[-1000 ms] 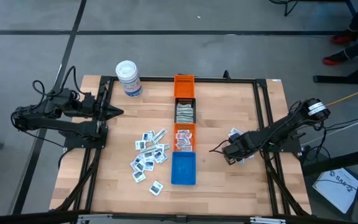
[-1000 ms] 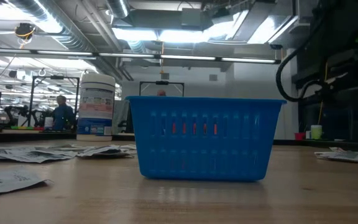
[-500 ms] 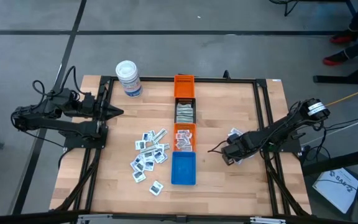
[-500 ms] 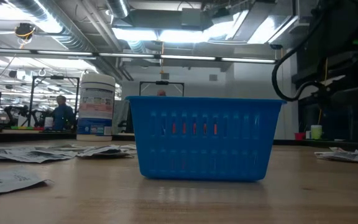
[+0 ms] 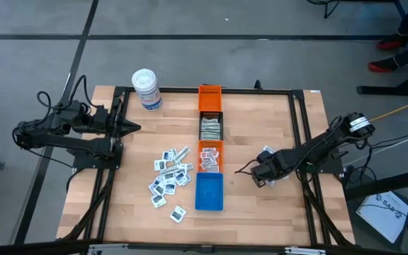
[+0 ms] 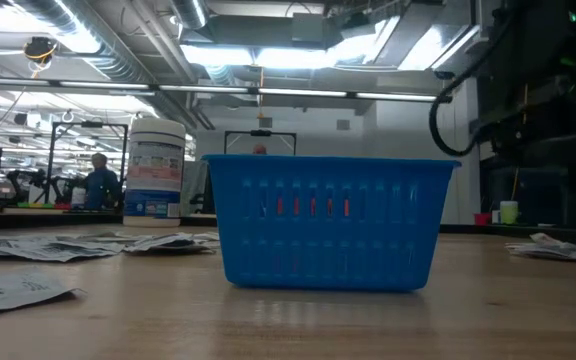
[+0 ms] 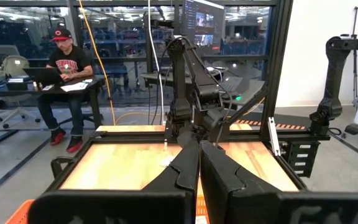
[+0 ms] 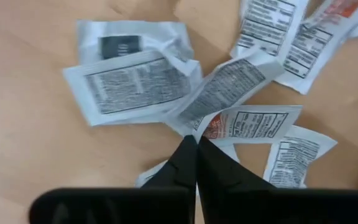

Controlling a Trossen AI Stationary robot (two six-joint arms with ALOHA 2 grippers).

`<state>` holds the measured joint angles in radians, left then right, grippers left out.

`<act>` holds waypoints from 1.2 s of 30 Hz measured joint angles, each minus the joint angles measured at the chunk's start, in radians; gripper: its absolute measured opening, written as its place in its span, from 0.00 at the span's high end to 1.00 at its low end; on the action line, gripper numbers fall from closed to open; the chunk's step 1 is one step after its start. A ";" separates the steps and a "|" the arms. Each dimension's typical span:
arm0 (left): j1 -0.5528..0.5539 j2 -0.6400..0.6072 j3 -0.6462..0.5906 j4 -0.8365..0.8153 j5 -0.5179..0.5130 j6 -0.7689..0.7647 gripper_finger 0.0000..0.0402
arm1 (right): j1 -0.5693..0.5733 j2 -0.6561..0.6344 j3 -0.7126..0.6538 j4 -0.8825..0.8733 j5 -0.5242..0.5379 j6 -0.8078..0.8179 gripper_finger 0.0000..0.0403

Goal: Pick & Place First Aid Supplies
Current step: Put the orange ointment pack into the bottom orange bin

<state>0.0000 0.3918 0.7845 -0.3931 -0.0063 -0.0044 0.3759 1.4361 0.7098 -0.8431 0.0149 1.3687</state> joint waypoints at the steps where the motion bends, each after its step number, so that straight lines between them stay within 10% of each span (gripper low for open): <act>1: 0.000 0.000 0.000 0.000 0.000 0.000 0.98 | 0.000 0.000 0.011 -0.010 0.000 -0.007 0.99; 18: 0.000 0.000 0.000 0.000 0.000 0.000 0.97 | -0.018 -0.002 0.272 -0.154 0.118 -0.185 0.98; 36: 0.000 0.000 0.000 0.000 0.000 0.000 0.98 | -0.141 -0.003 0.504 -0.026 0.161 -0.954 0.99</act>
<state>-0.0001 0.3916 0.7845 -0.3931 -0.0064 -0.0040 0.2350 1.4334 1.2135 -0.8690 0.1757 0.4142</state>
